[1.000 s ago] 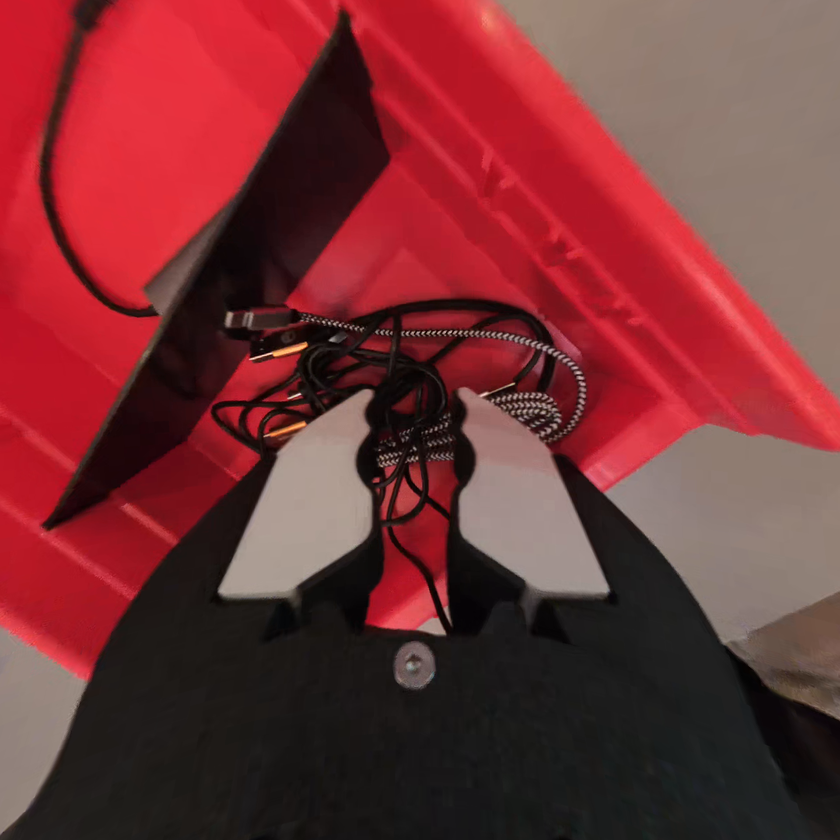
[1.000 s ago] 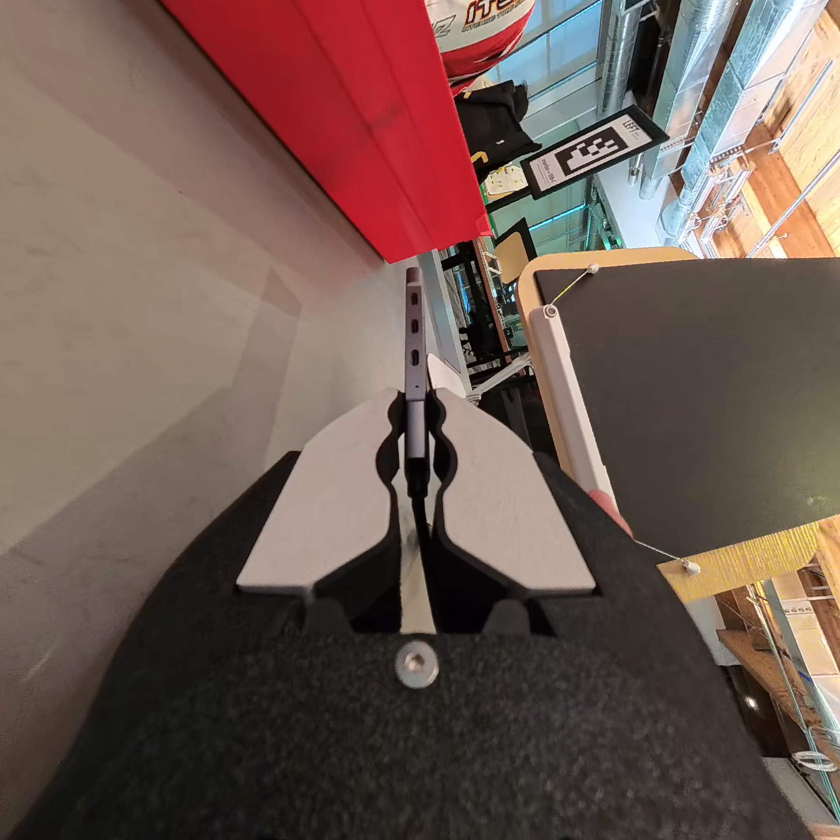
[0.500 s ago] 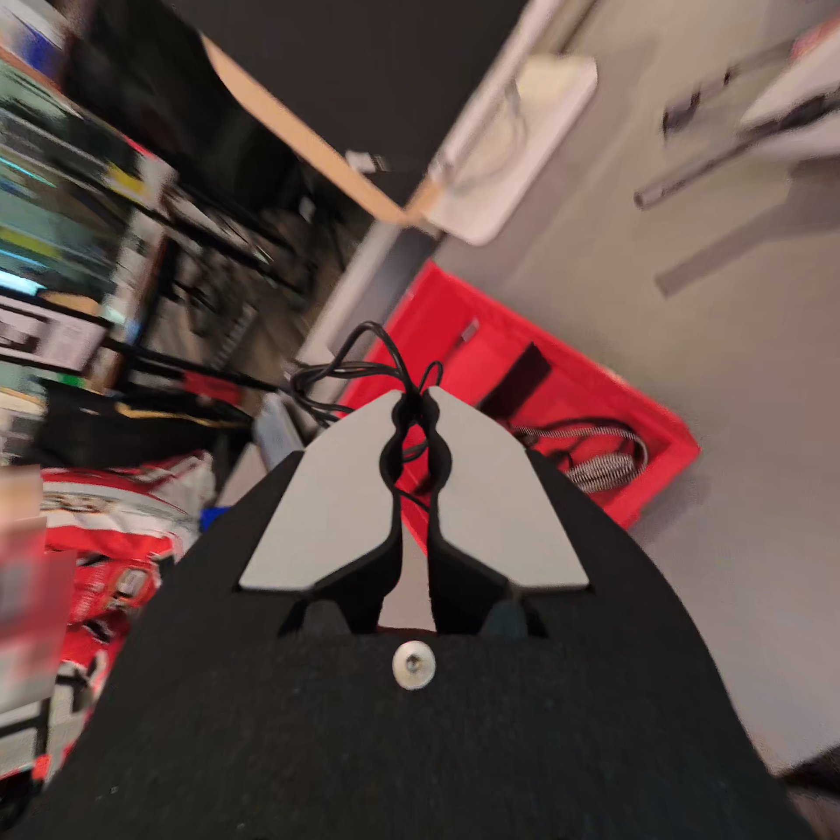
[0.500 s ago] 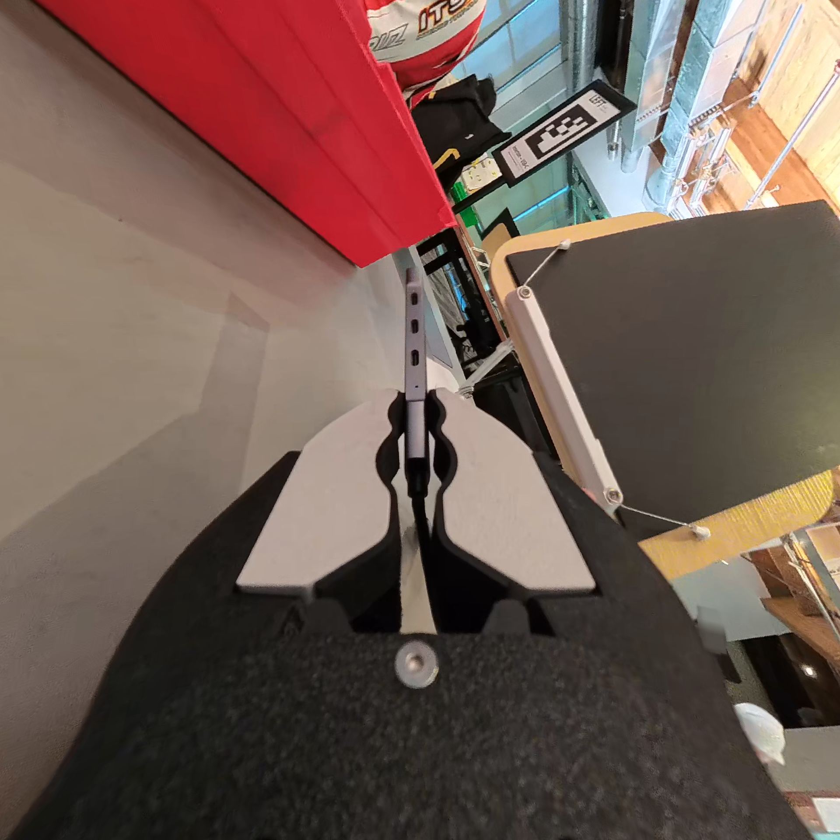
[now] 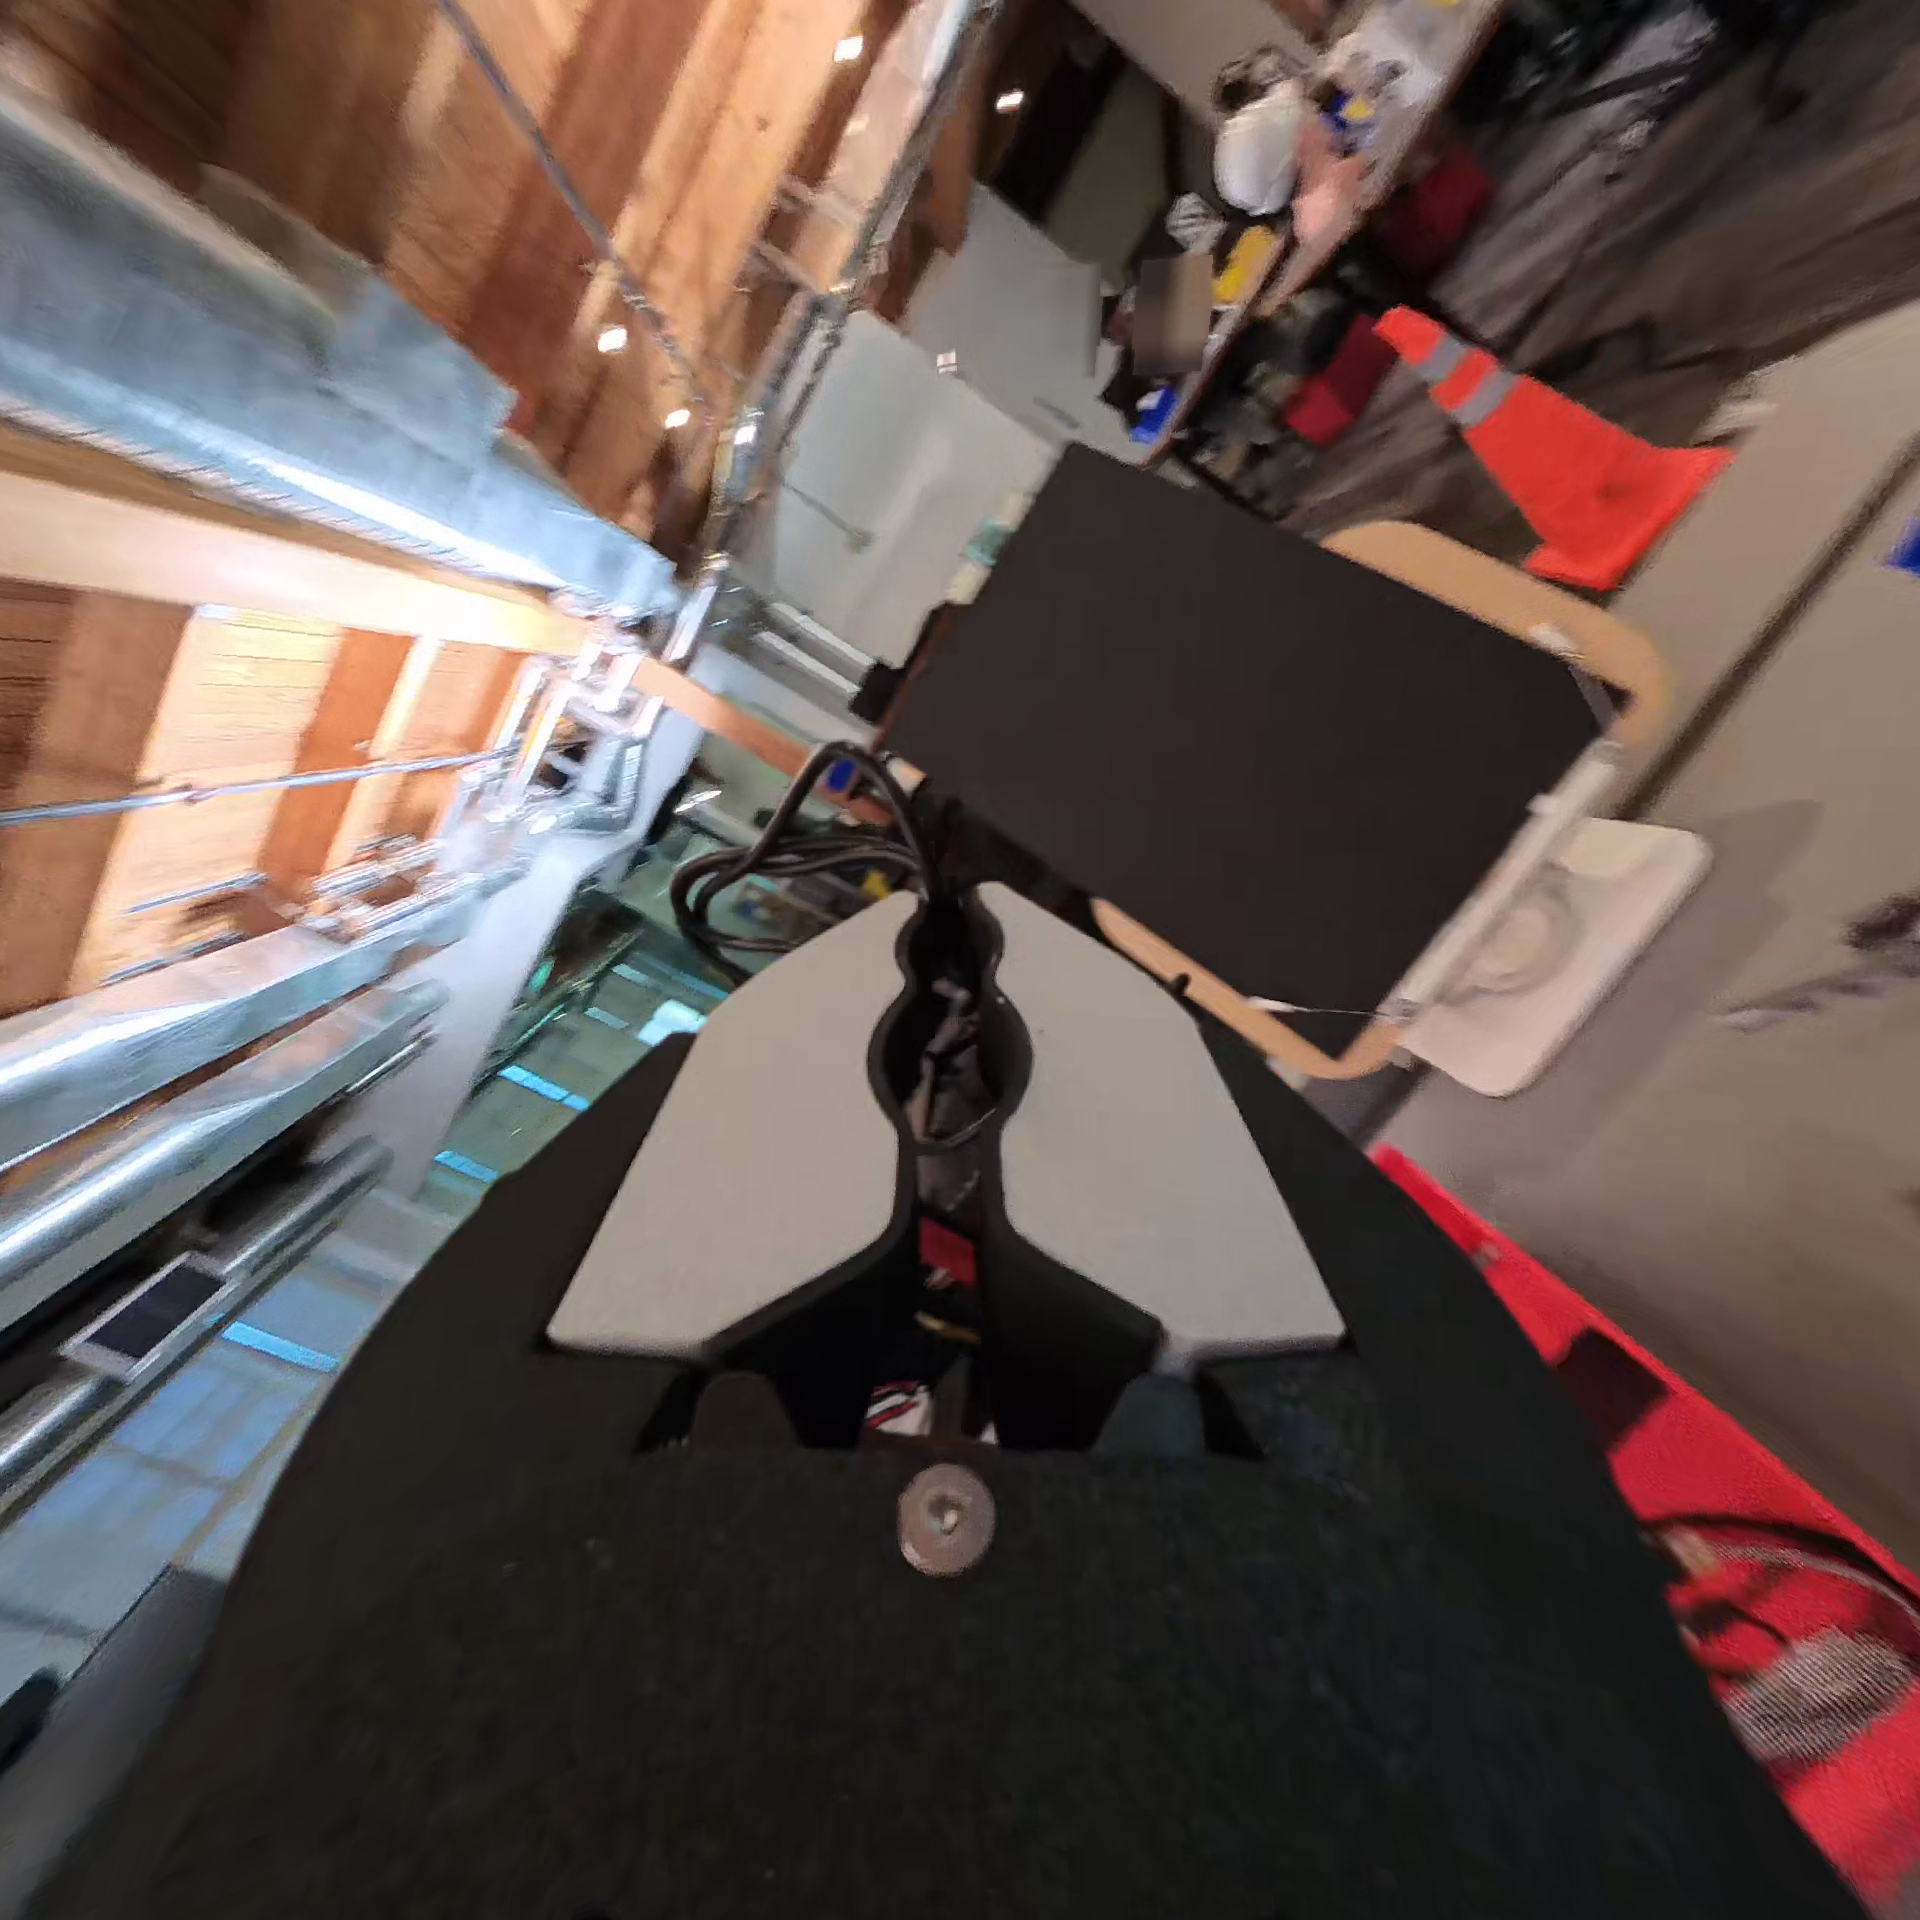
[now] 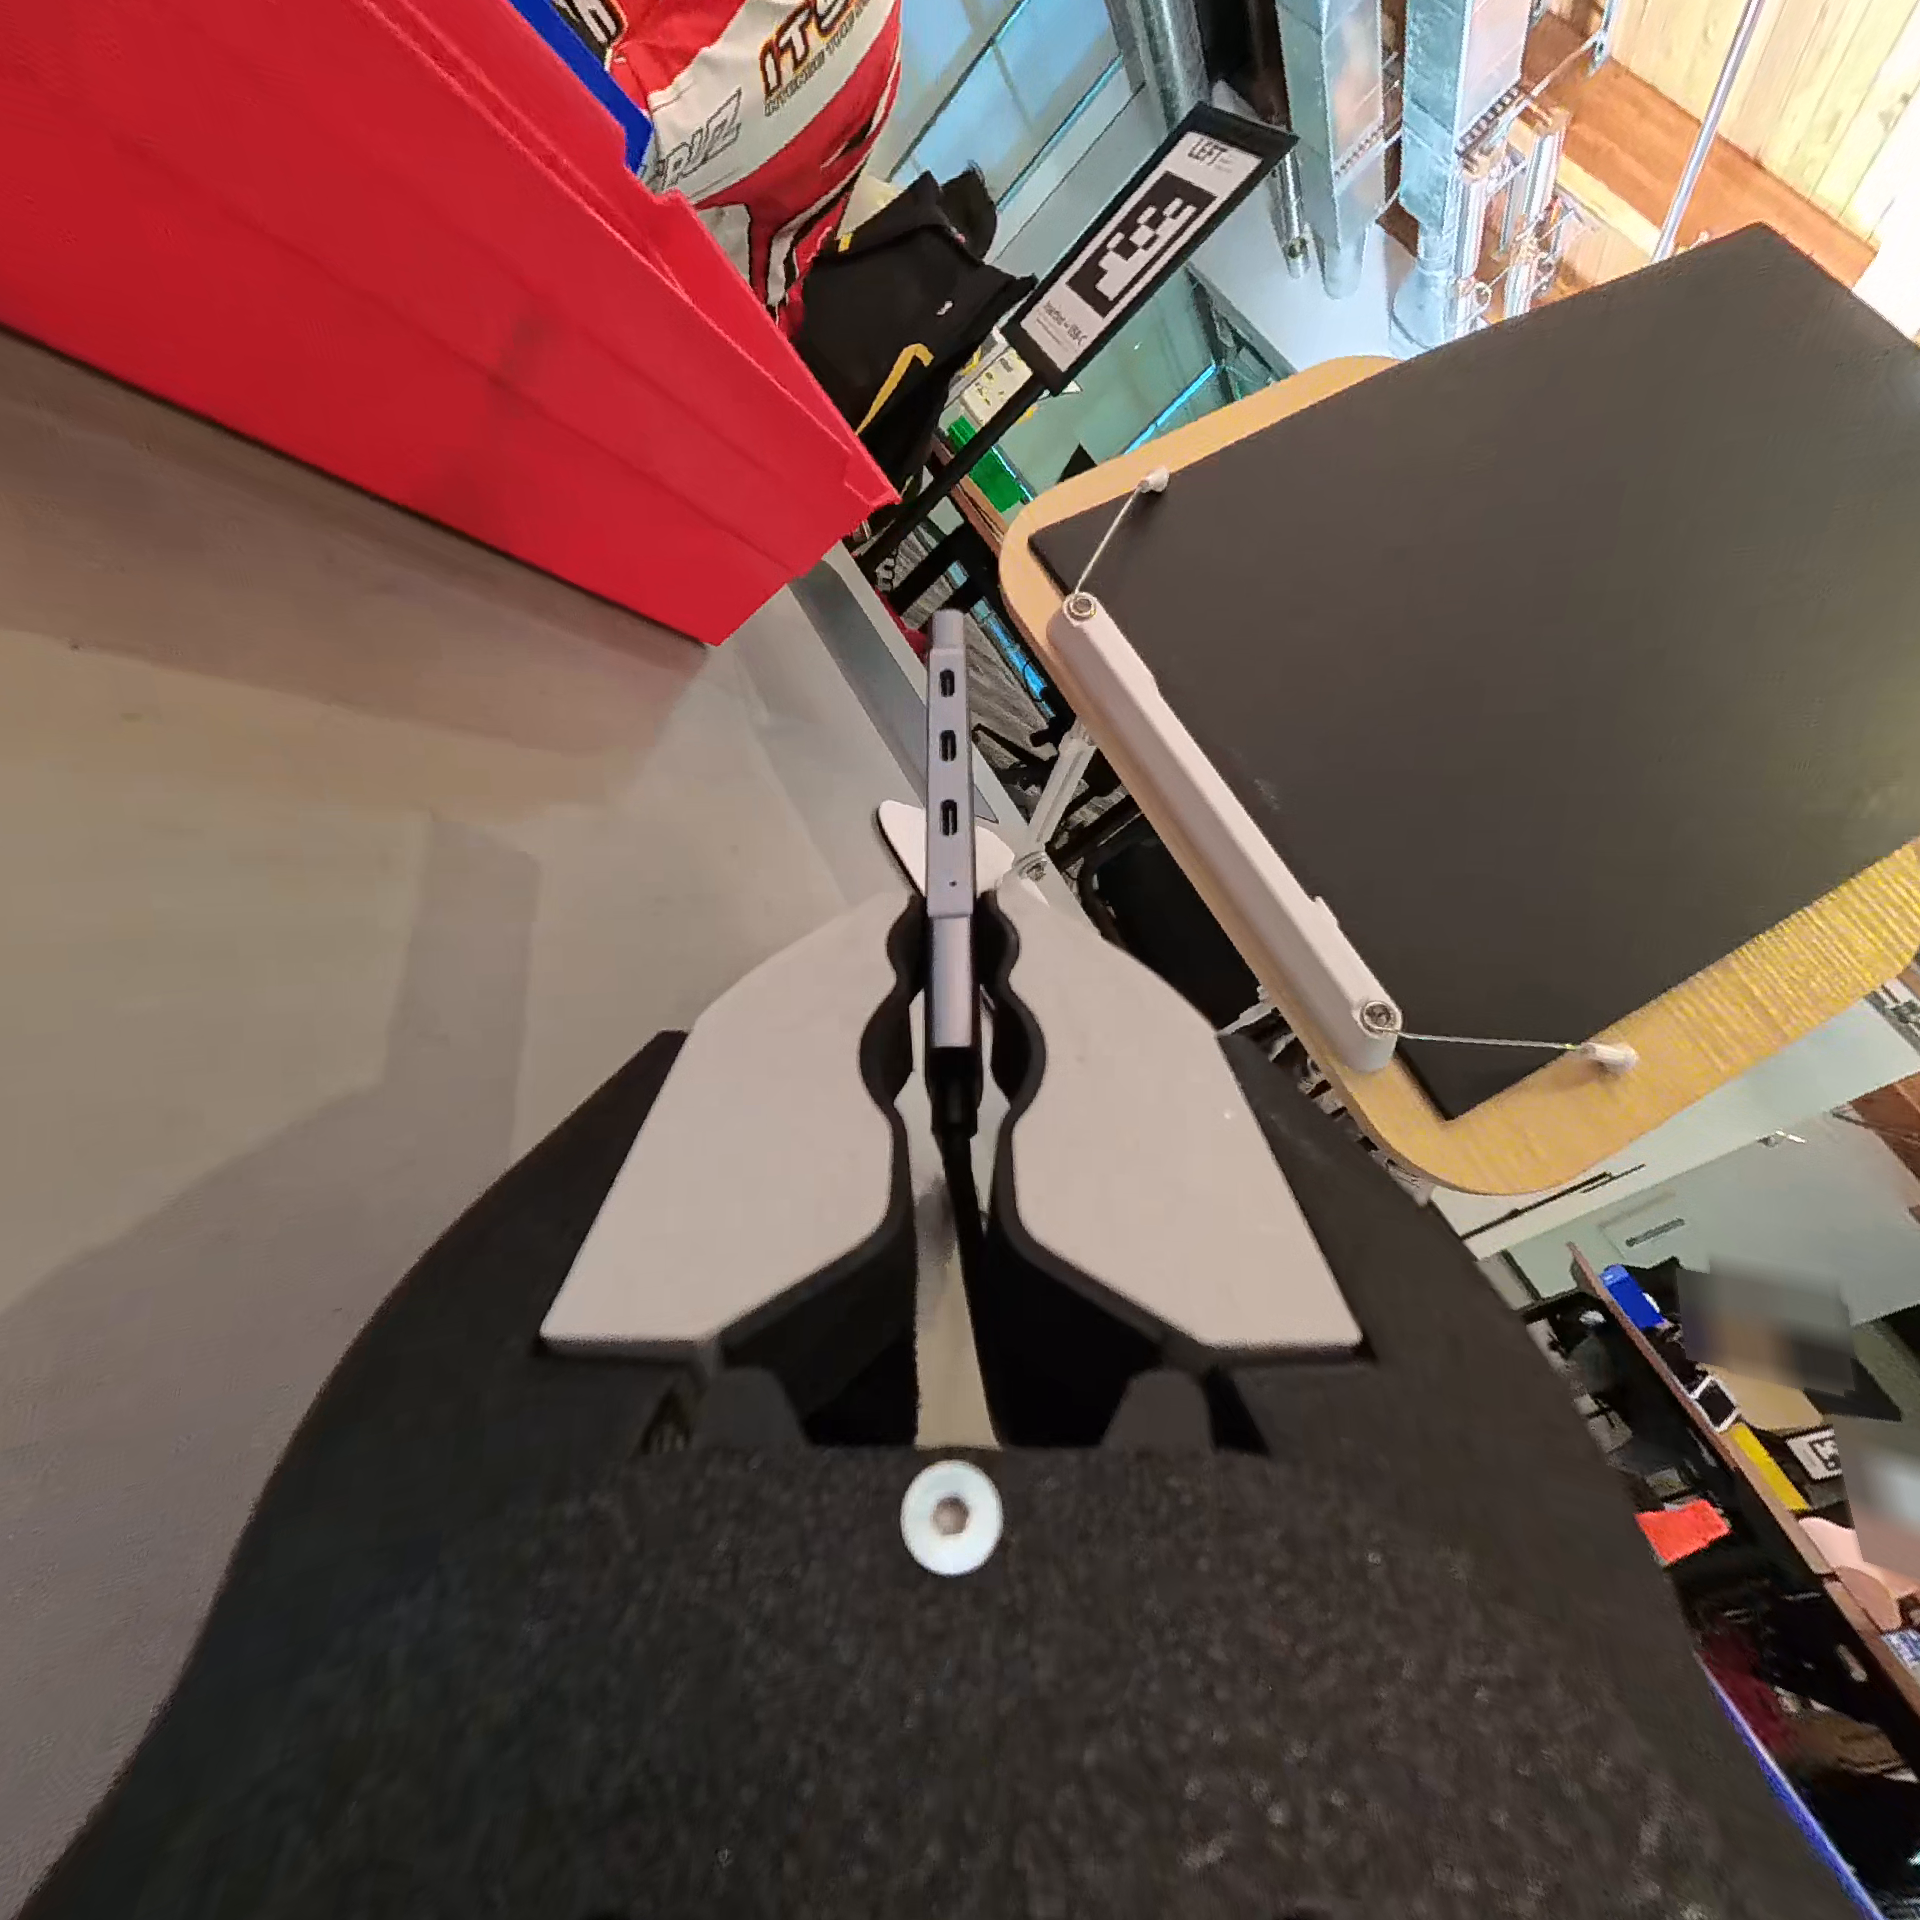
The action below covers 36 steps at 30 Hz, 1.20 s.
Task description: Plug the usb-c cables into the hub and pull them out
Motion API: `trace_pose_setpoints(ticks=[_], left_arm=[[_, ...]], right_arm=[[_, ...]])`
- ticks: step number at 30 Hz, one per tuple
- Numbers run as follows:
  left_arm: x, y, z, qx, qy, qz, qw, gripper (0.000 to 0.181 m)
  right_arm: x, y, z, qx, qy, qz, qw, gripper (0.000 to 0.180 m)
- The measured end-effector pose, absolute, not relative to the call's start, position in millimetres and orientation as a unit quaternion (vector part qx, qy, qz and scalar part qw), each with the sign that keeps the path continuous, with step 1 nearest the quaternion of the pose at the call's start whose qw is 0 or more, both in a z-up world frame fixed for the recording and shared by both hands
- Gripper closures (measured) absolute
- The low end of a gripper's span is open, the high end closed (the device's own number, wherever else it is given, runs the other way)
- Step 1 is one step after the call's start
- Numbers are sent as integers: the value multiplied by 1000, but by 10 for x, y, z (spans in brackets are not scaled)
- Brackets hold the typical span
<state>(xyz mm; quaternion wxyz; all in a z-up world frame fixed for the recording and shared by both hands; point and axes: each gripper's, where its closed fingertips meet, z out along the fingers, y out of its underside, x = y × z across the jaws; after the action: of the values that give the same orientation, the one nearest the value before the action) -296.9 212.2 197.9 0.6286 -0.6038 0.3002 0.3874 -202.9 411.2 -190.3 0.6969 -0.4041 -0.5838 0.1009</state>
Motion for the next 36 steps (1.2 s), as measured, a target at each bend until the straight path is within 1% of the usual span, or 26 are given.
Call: trace_pose_setpoints(ticks=[2, 3, 6, 7, 8, 9, 11, 16, 20, 23, 26, 28, 30, 32, 34, 36], left_arm=[[-3139, 2162, 2253, -602, 267, 388, 645, 177], [-3230, 2259, 2214, -629, 267, 368, 631, 177], [-3457, 2620, 1539, -760, 274, 253, 532, 176], [-3391, 2655, 1214, -804, 287, 169, 493, 176], [-3374, 2667, 1016, -834, 272, 106, 468, 177], [-3409, 2700, 954, -840, 254, 84, 472, 177], [-3355, 2712, 925, -829, 275, 47, 485, 177], [-2836, 2621, 1256, -763, 295, -39, 574, 177], [-2386, 2478, 1441, -706, 338, -23, 622, 176], [-2182, 2386, 1463, -684, 364, -12, 632, 176], [-2163, 2450, 1004, -711, 369, -14, 599, 177], [-2189, 2492, 421, -734, 376, -22, 565, 177], [-2162, 2456, -262, -767, 357, -78, 527, 176], [-2121, 2381, -830, -792, 322, -136, 501, 177], [-2021, 2281, -1177, -792, 307, -176, 497, 177], [-1882, 2149, -1408, -782, 356, -166, 484, 177]], right_arm=[[-2035, 4108, -1904, -403, -585, 101, 696, 171], [-2038, 4106, -1907, -402, -586, 101, 696, 171], [-2040, 4104, -1910, -401, -587, 100, 696, 171], [-2039, 4104, -1911, -402, -587, 100, 696, 171], [-2037, 4107, -1912, -403, -587, 100, 695, 171], [-2035, 4110, -1910, -403, -586, 101, 695, 171], [-2035, 4115, -1909, -405, -585, 104, 695, 171], [-2022, 4132, -1904, -409, -582, 104, 695, 171], [-2004, 4147, -1896, -414, -577, 106, 696, 171], [-1990, 4164, -1881, -417, -572, 106, 698, 171], [-1964, 4189, -1858, -426, -562, 118, 699, 171], [-1948, 4208, -1847, -432, -555, 126, 699, 171], [-1939, 4221, -1844, -435, -553, 129, 699, 171], [-1945, 4219, -1853, -435, -555, 128, 697, 171], [-1958, 4208, -1862, -432, -559, 125, 696, 171], [-1973, 4193, -1876, -428, -565, 121, 695, 171]])
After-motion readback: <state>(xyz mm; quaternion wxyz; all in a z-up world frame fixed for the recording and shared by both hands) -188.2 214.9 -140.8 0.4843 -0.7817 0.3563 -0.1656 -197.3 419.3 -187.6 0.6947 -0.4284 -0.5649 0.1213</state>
